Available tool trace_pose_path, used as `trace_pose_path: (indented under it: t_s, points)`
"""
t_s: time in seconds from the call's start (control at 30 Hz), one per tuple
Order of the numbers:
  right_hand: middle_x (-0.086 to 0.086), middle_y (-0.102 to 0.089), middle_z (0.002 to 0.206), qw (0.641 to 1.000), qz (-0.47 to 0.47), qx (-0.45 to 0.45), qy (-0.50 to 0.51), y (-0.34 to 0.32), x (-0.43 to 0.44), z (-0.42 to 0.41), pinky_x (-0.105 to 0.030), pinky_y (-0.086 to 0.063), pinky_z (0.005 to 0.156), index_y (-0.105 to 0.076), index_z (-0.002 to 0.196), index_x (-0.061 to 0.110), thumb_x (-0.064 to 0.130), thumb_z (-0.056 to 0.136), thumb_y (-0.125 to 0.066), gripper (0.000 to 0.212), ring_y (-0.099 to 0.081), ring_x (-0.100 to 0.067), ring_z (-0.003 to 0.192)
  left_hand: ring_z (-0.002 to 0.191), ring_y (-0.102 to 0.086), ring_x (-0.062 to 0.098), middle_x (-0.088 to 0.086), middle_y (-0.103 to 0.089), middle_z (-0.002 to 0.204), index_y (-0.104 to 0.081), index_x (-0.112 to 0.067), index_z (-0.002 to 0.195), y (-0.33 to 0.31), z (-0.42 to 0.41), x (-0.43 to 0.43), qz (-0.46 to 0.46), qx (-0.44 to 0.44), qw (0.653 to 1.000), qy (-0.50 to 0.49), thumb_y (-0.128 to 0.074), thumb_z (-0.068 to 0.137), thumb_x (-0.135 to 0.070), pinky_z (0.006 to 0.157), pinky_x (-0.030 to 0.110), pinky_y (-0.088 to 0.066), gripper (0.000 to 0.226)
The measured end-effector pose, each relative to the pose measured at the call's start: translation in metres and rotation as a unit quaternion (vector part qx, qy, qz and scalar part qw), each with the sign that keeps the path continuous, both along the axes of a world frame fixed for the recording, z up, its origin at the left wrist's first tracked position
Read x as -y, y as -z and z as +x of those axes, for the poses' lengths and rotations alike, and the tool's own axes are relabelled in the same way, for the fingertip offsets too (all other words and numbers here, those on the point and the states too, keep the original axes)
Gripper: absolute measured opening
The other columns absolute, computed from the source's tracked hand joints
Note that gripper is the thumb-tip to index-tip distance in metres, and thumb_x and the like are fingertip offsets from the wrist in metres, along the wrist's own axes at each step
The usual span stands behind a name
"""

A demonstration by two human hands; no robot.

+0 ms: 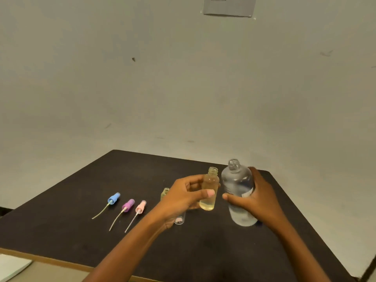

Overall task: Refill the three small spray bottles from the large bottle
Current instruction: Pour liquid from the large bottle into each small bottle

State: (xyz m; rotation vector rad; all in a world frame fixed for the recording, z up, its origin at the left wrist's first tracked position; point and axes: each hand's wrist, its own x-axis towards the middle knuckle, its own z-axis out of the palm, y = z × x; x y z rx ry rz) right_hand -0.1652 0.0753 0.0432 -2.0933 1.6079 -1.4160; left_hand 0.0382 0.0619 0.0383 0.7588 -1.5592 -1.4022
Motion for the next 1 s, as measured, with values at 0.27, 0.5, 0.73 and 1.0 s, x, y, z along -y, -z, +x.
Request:
trace_pose_path:
  t_s: [0.27,0.5,0.73,1.0]
  points:
    - [0.011,-0.061,0.097,0.979,0.02,0.193,0.061,0.079,0.016,0.0,-0.01,-0.041,0.064,-0.053,0.106,0.02,0.038,0.047,-0.083,0.069,-0.059,-0.002,0.086,0.085,-0.067,-0.004,-0.007,-0.068,0.1,-0.06,-0.023,0.103,0.072,-0.052,0.037,0.021,-0.013,0.995,-0.096,-0.067,0.08,0.003,0.074,0.012,-0.05,0.036]
    - [0.011,-0.054,0.093,0.959,0.019,0.253,0.128,0.106,0.03,-0.002,-0.029,-0.043,0.076,-0.051,0.112,0.013,0.014,0.056,-0.087,0.067,-0.057,-0.019,0.089,0.1,-0.063,0.013,-0.01,-0.064,0.097,-0.055,-0.031,0.093,0.113,-0.079,0.073,0.06,-0.015,0.978,-0.197,-0.067,0.077,0.008,0.088,0.022,-0.05,0.044]
    - [0.001,-0.057,0.103,0.959,0.024,0.259,0.114,0.114,0.037,-0.002,-0.03,-0.043,0.081,-0.047,0.11,0.022,0.015,0.056,-0.087,0.068,-0.055,-0.018,0.094,0.104,-0.062,0.015,-0.007,-0.064,0.1,-0.055,-0.026,0.098,0.125,-0.081,0.089,0.067,0.002,0.97,-0.234,-0.067,0.077,0.005,0.094,0.03,-0.05,0.04]
    - [-0.003,-0.058,0.108,0.963,0.023,0.249,0.104,0.122,0.041,-0.002,-0.034,-0.046,0.082,-0.044,0.114,0.024,0.015,0.061,-0.085,0.068,-0.057,-0.022,0.098,0.102,-0.057,0.008,-0.004,-0.06,0.107,-0.053,-0.015,0.115,0.121,-0.087,0.091,0.062,0.011,0.967,-0.247,-0.063,0.083,0.001,0.092,0.021,-0.047,0.037]
